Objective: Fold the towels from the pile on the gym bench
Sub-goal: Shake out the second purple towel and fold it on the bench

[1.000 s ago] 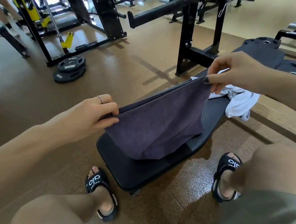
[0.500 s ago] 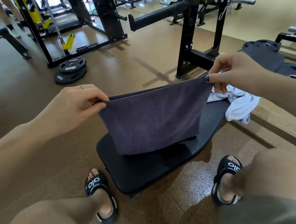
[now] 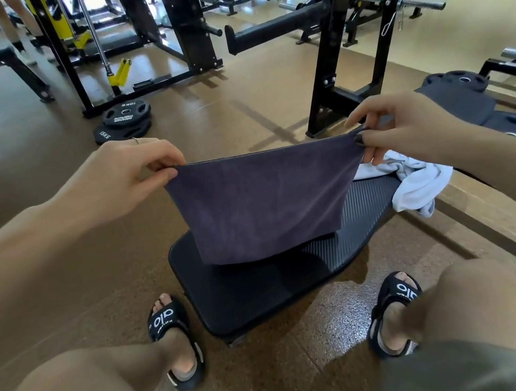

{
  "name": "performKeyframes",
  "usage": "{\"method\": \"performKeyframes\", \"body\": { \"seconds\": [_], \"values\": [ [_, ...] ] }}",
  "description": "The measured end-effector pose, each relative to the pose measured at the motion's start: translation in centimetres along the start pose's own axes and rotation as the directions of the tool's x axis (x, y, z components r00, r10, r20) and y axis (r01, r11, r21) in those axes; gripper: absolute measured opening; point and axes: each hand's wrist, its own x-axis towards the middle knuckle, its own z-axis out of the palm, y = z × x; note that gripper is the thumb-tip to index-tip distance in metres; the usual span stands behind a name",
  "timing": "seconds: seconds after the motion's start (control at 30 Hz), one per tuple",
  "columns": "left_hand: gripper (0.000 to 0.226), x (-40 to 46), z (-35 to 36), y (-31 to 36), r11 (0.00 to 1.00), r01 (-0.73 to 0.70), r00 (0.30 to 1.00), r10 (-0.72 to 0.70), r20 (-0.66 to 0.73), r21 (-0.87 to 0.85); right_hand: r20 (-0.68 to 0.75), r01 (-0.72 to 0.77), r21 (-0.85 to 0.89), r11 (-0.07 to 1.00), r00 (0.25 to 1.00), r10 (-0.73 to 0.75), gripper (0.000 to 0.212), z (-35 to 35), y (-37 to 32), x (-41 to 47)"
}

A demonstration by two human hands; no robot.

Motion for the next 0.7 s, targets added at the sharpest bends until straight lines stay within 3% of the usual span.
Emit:
{"method": "performKeyframes", "body": {
  "seconds": [0.17,0.5,0.7],
  "values": [
    [0.023,-0.3,0.0,-0.6,0.999,0.02,0.999,-0.018,-0.038,0.037,0.006,-0.005,-0.032,0.999,1.0,0.005,0.014,0.1,-0.5,0.0],
    [0.021,-0.6,0.0,-1.2,0.992,0.012,0.994,0.002,-0.113,0.124,0.0,-0.046,0.095,0.994,0.999,0.046,0.002,0.2,-1.2,0.5],
    [0.02,-0.4,0.7,-1.8,0.982,0.018,0.994,0.003,-0.112,0.187,-0.024,0.031,0.003,1.0,0.999,-0.031,0.004,0.8,-0.2,1.1]
  ]
}}
